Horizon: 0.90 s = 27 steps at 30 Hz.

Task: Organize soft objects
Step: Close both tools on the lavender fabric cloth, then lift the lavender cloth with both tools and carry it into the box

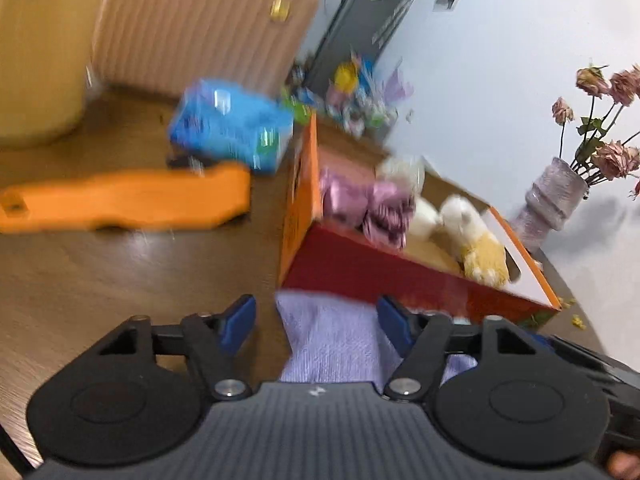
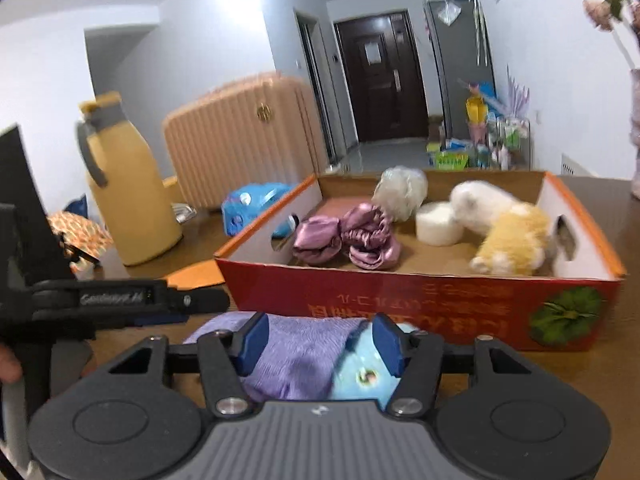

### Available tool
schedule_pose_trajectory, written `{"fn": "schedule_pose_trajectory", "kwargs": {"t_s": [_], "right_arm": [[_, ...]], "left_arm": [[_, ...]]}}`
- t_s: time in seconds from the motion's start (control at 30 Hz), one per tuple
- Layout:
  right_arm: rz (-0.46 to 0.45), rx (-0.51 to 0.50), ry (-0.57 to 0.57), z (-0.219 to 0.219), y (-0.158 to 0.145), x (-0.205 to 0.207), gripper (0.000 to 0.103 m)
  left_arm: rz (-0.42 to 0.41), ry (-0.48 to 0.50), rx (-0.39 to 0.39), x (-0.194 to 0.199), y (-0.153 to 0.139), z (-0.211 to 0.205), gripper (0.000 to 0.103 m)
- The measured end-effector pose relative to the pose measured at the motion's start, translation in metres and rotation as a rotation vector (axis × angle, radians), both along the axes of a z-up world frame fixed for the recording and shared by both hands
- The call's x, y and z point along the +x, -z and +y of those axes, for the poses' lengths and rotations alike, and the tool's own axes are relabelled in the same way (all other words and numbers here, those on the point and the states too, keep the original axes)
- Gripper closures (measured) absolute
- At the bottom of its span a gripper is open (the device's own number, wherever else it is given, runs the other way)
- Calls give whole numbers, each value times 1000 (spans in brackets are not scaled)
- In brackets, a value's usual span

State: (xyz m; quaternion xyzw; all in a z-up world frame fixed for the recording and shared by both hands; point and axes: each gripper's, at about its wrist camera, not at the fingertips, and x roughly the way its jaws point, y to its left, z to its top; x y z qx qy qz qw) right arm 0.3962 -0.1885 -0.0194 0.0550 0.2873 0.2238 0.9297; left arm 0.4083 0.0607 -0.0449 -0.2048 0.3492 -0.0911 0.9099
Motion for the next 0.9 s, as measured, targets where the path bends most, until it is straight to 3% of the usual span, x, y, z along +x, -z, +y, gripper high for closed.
{"fn": "schedule_pose_trajectory", "kwargs": {"t_s": [0.1, 0.13, 0.17, 0.2, 0.37, 0.5, 0.63, 0.77, 0.9], "right_arm": [[39, -73, -16, 17, 16, 17, 57], [25, -96, -21, 21, 19, 18, 59], [17, -124, -20, 26, 22, 18, 67], [9, -150, -25, 30, 23, 17, 80], [-41, -212, -64, 47, 28, 8, 94], [-118, -182, -73, 47, 5, -18, 97], [-185, -120, -118, 31, -19, -74, 97], [-179, -119, -200, 14, -8, -150, 98], [-104, -87, -175, -4, 14, -200, 98]], "left_arm": [[63, 30, -148, 2, 16, 14, 67], [64, 43, -187, 1, 17, 18, 82], [62, 38, -198, -1, 17, 21, 84], [55, 30, -194, -3, 16, 22, 86], [12, 37, -127, -13, 3, 13, 92], [-57, 22, -88, -55, -19, 6, 93], [-142, 37, -78, -127, -41, 2, 93], [-93, 64, -52, -189, -32, -16, 93], [-65, 117, -2, -222, -14, -40, 93]]}}
